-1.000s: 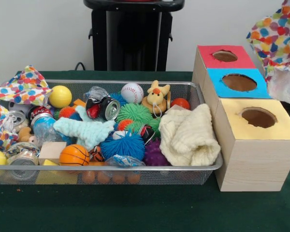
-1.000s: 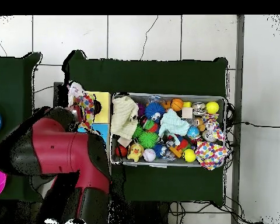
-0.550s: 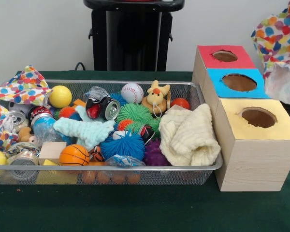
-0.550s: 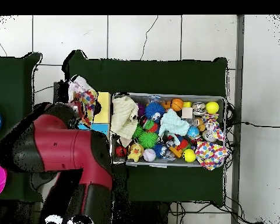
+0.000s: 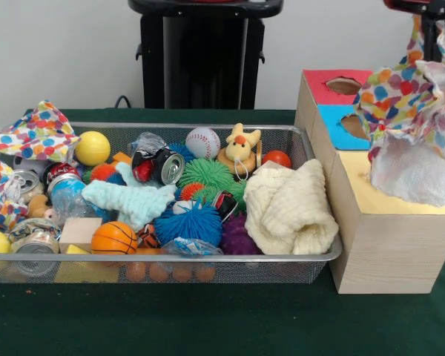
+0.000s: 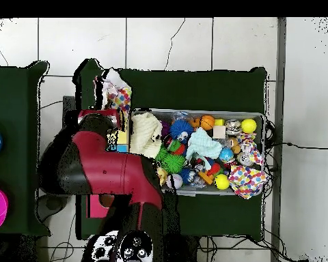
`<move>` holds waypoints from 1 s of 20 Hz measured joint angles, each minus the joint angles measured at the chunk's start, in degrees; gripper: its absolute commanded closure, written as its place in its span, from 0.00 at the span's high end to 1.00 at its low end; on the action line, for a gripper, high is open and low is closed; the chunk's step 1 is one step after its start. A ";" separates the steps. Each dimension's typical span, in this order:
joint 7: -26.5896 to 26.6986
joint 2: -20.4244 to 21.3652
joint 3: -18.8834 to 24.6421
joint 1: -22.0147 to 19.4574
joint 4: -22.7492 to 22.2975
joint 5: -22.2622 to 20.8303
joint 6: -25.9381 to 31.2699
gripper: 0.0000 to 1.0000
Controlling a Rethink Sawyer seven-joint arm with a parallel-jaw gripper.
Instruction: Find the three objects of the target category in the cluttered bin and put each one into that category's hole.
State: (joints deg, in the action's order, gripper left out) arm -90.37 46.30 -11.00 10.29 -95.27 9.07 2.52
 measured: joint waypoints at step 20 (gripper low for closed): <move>0.00 -3.83 2.84 2.17 -5.90 0.28 -3.40 0.00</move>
State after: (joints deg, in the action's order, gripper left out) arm -90.37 42.47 -8.16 12.45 -101.18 9.35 -0.88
